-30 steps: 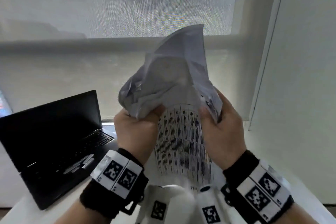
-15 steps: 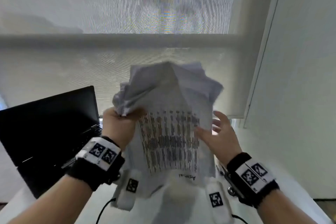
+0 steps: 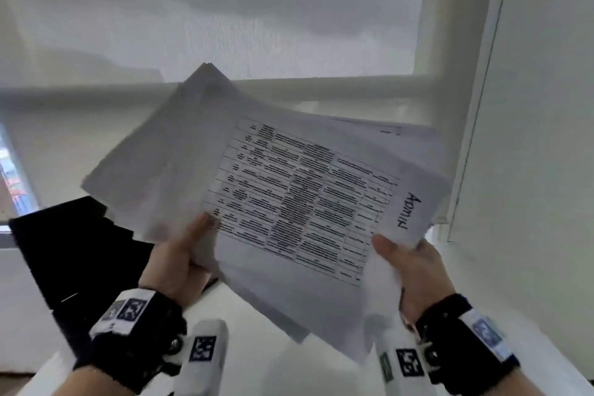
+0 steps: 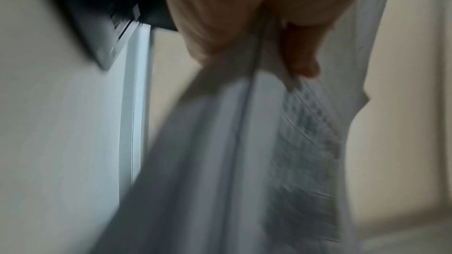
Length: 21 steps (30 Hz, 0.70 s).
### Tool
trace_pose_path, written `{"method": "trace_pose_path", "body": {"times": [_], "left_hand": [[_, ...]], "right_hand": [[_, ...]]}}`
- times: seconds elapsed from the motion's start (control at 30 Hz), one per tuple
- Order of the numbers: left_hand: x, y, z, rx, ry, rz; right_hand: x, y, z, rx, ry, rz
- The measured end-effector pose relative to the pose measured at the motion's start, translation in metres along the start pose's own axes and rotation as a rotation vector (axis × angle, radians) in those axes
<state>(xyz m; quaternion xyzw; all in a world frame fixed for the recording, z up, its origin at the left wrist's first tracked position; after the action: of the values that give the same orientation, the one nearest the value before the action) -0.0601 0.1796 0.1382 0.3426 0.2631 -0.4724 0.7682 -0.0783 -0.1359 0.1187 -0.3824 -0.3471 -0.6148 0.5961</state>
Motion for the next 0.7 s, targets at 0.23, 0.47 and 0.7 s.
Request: {"method": "trace_pose_path", "body": {"times": [0.23, 0.47, 0.7], "left_hand": [[-0.042, 0.012, -0.018, 0.388, 0.528, 0.206], [-0.021, -0.001, -0.013, 0.364, 0.695, 0.376], [0.037, -0.028, -0.092, 0.381, 0.63, -0.07]], "right_hand": [[0.019, 0.008, -0.039, -0.108, -0.134, -0.162], [0.013, 0.012, -0.03, -0.132, -0.223, -0.286], [-0.053, -0.001, -0.053, -0.016, -0.577, -0.11]]}}
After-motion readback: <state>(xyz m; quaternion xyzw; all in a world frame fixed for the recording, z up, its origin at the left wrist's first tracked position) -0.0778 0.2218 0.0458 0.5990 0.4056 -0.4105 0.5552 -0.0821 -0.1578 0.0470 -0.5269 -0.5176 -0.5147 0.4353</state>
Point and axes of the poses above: each hand's wrist, its own y-axis towards the middle knuckle, its own z-axis out of the palm, x = y × z, the point moved 4 cm from there along y, towards the middle knuckle, and after that the axes turned 12 degrees about z, right-handed, at the moved point
